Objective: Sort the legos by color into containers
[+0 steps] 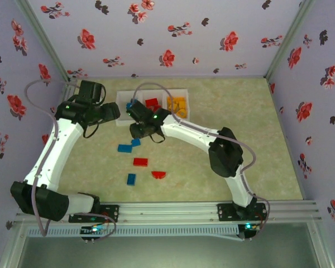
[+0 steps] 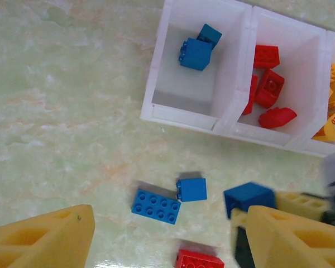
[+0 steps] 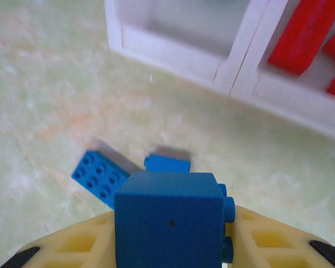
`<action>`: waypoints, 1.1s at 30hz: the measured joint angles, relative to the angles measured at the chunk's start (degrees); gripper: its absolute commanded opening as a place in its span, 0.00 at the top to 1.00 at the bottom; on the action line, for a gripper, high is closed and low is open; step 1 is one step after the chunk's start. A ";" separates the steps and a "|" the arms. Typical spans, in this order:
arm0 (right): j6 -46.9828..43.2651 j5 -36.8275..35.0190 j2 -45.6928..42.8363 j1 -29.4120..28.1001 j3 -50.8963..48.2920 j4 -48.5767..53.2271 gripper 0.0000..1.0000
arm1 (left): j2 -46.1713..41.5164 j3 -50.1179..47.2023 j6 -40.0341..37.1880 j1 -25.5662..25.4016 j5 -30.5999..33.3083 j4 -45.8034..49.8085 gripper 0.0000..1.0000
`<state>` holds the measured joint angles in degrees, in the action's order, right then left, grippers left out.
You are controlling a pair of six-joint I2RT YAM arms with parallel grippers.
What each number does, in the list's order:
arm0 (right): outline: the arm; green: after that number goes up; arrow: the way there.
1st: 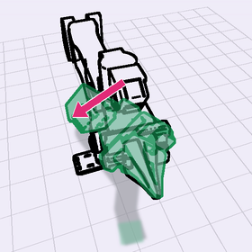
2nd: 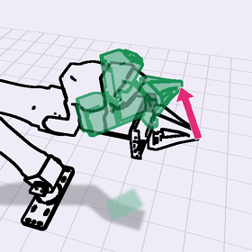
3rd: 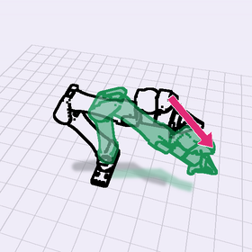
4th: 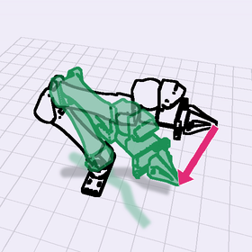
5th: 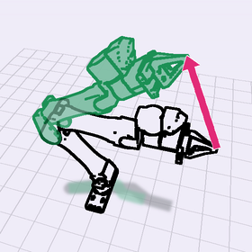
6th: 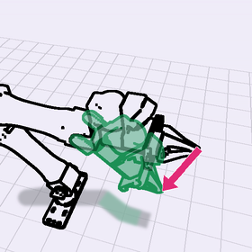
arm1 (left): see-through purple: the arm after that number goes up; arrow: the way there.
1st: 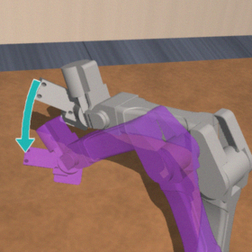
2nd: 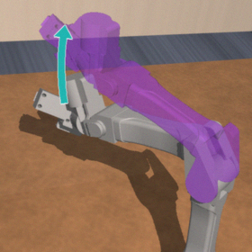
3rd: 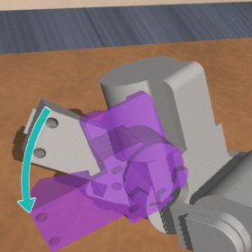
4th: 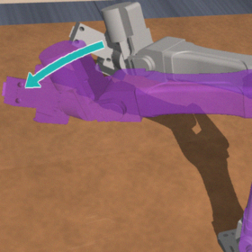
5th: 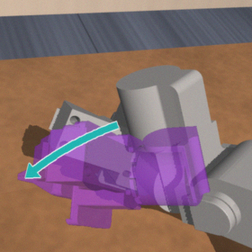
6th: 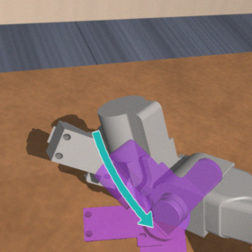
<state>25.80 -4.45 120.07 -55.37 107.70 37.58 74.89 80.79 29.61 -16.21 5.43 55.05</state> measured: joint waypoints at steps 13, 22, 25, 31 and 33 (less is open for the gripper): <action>-2.47 2.05 11.82 5.70 22.82 -4.26 0.61 | -2.23 -2.91 0.04 0.00 0.26 0.81 0.28; 2.67 6.71 27.23 7.96 37.97 -5.22 0.33 | -2.62 -6.08 0.31 0.00 0.59 0.79 0.25; 3.32 7.48 27.71 8.92 37.97 -4.35 0.32 | -3.13 -8.17 0.72 0.00 0.57 0.48 0.24; 2.49 7.41 19.39 10.01 26.05 -4.85 0.31 | -3.65 -13.81 2.32 0.00 0.28 -1.51 0.24; 2.27 7.23 14.05 10.12 18.45 -5.92 0.31 | -3.63 -15.82 3.10 -0.02 -0.13 -2.75 0.23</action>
<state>28.08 2.79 134.13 -45.25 126.15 31.66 71.26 64.97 32.71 -16.23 5.30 52.29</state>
